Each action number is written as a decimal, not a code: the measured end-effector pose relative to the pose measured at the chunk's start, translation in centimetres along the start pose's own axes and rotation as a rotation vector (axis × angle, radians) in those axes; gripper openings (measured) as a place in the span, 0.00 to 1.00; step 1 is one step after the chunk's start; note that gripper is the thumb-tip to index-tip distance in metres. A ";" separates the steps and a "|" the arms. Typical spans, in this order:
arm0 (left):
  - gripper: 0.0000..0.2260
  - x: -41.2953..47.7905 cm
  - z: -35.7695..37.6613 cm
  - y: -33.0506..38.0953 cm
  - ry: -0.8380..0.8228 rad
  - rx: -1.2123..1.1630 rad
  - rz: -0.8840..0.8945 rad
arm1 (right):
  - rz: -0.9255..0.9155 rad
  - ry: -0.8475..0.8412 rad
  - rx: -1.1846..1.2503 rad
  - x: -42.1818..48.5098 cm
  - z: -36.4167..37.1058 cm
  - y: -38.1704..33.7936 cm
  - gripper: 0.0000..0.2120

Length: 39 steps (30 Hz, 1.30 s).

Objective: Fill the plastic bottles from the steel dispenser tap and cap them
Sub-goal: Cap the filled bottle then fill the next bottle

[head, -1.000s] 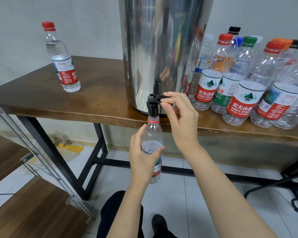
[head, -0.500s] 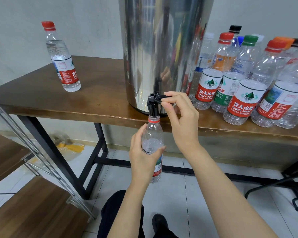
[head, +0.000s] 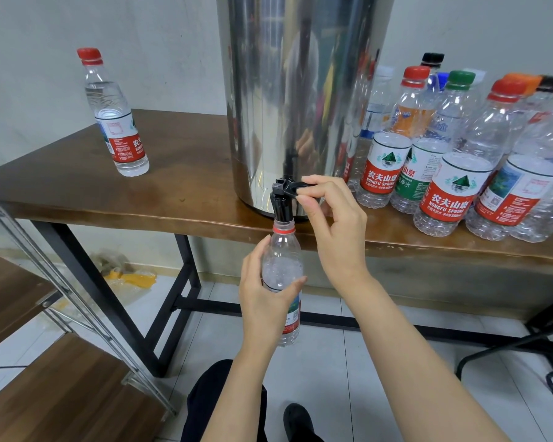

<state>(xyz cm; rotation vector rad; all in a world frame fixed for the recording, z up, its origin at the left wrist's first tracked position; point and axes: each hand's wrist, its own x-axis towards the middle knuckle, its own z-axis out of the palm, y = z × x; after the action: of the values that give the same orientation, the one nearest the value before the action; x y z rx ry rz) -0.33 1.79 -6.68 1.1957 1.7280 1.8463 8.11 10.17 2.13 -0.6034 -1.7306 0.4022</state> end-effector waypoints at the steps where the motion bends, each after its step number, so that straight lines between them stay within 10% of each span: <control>1: 0.37 0.0 0.0 0.0 0.001 -0.002 0.000 | 0.000 0.001 0.000 0.0 0.0 0.0 0.09; 28: 0.37 0.3 0.0 -0.3 0.005 -0.001 -0.002 | 0.007 -0.032 -0.008 0.1 -0.3 -0.3 0.09; 39: 0.37 0.3 -0.2 -0.3 -0.013 -0.025 -0.004 | -0.254 -0.126 -0.232 0.8 -2.2 0.3 0.10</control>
<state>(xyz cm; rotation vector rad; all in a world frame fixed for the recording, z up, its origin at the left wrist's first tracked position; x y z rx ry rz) -0.75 1.97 -6.85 1.1912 1.6940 1.8492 10.15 10.71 3.11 -0.5221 -1.9626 0.0612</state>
